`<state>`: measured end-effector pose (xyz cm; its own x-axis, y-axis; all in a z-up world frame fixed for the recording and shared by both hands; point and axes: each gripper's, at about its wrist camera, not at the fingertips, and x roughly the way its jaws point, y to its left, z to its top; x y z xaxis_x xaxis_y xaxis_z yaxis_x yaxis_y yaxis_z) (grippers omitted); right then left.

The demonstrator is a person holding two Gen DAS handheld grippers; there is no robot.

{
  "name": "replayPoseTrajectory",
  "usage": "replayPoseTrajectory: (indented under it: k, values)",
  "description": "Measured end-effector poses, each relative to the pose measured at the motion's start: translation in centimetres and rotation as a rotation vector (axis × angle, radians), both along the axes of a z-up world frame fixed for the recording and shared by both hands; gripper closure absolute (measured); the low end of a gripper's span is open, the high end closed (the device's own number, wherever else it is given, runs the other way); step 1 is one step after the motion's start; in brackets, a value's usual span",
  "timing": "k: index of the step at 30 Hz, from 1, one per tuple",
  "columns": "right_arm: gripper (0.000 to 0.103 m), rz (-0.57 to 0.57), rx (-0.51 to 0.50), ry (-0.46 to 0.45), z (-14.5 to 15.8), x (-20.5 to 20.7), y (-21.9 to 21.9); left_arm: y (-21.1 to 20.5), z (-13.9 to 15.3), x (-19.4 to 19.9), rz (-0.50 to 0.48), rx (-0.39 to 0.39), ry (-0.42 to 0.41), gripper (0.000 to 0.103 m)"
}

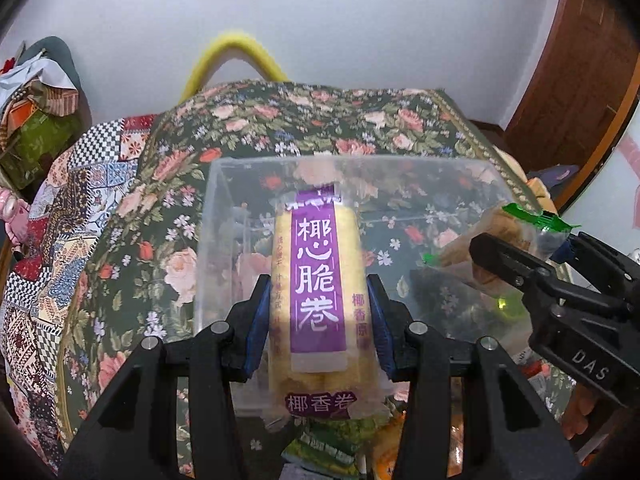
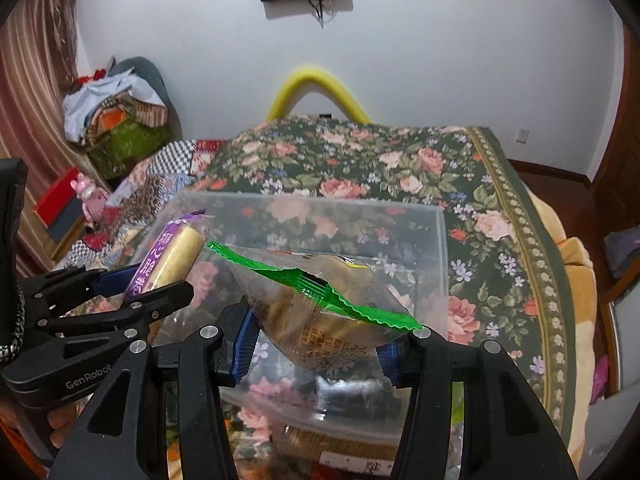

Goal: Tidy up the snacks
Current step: 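Carry both held snacks over the clear box and release them inside, then withdraw both open tools from the box back toward the snack pile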

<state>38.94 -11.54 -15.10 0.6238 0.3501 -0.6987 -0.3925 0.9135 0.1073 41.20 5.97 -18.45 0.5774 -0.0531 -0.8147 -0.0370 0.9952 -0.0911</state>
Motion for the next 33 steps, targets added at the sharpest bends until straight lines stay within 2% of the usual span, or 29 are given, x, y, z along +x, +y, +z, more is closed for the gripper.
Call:
replayPoseTrajectory:
  k: [9, 18, 21, 25, 27, 33]
  values:
    - [0.056, 0.001, -0.036, 0.06, -1.8, 1.4, 0.3, 0.2, -2.0, 1.4, 0.011, -0.008, 0.065, 0.058]
    - [0.052, 0.002, -0.037, 0.084, -1.6, 0.7, 0.1, 0.3, -0.6, -0.1, -0.001, 0.022, 0.031, 0.055]
    - [0.046, 0.001, -0.037, 0.085, -1.3, 0.0, -0.1, 0.2, 0.6, -1.3, -0.006, 0.035, 0.001, 0.05]
    - [0.028, -0.009, -0.039, 0.061, -0.4, -1.3, -0.4, 0.1, 2.2, -3.1, -0.014, 0.042, -0.034, 0.044]
    - [0.023, -0.016, -0.045, 0.044, 0.2, -2.1, -0.6, 0.2, 3.1, -4.2, -0.014, 0.041, -0.056, 0.042]
    - [0.02, -0.02, -0.029, 0.013, 2.2, -4.5, -1.0, 0.2, 5.9, -7.6, -0.021, 0.046, -0.113, 0.039]
